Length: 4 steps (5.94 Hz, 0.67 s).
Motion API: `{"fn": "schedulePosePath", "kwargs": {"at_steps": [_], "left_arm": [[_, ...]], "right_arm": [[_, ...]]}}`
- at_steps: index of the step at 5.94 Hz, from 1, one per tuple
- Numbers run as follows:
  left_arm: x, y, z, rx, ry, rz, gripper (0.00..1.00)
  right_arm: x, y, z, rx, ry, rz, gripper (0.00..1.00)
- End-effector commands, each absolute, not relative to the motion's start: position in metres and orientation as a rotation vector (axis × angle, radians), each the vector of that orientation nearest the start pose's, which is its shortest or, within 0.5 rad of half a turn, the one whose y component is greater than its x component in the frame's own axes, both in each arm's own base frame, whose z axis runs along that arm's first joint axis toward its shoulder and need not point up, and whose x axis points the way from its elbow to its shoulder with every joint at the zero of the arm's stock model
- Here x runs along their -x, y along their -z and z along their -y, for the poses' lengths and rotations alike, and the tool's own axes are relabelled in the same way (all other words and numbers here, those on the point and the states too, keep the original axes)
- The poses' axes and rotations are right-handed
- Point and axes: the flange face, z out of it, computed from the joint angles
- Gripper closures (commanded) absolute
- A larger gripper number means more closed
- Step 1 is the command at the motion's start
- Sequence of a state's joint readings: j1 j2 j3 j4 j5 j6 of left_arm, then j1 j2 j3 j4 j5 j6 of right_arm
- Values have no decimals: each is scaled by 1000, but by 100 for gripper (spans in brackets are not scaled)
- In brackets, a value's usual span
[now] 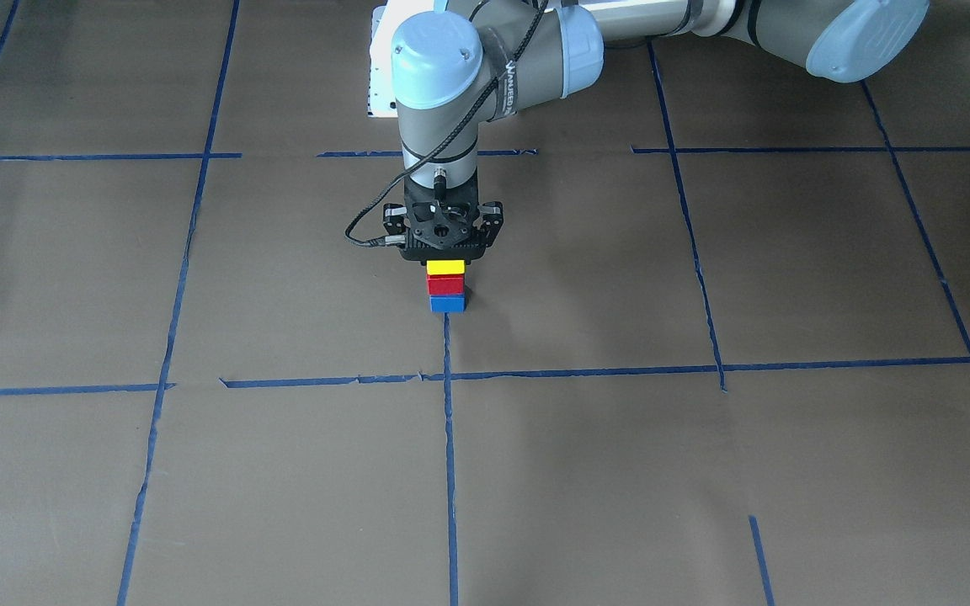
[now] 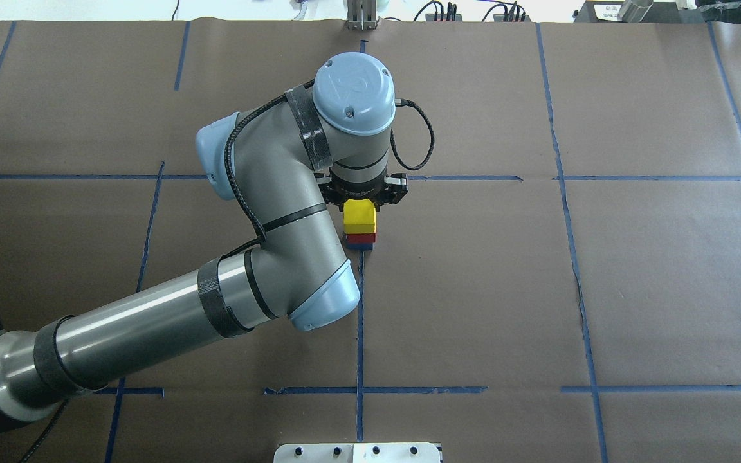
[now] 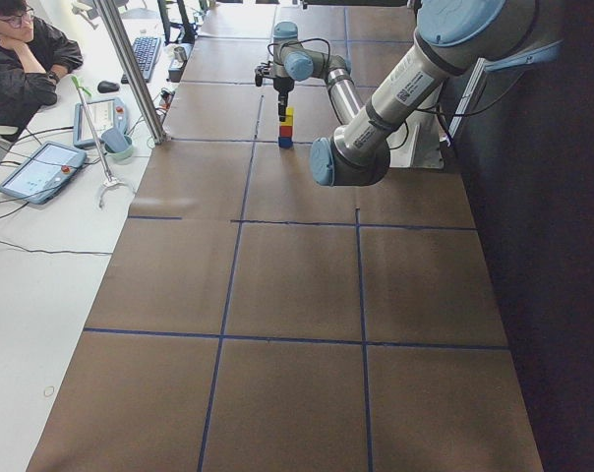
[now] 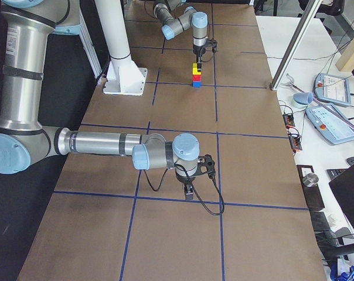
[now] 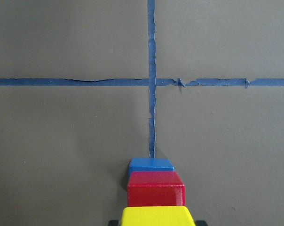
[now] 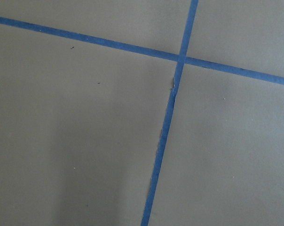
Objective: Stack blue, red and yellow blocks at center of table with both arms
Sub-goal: 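Open the left gripper to release the yellow cube and withdraw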
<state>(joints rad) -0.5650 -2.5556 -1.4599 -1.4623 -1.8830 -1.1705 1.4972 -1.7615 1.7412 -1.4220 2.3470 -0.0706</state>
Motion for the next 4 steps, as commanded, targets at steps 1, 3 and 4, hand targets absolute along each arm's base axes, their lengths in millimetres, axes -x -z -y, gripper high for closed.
{"fn": "schedulePosePath", "kwargs": {"at_steps": [1, 3, 4], "left_arm": [[-576, -98, 488, -95, 37, -819, 69], [-576, -101, 488, -109, 33, -808, 0], [-575, -102, 490, -116, 39, -802, 0]], "right_arm": [[-32, -645, 423, -122, 188, 776, 0], [-32, -646, 423, -120, 186, 776, 0], [-32, -646, 423, -120, 186, 776, 0]]}}
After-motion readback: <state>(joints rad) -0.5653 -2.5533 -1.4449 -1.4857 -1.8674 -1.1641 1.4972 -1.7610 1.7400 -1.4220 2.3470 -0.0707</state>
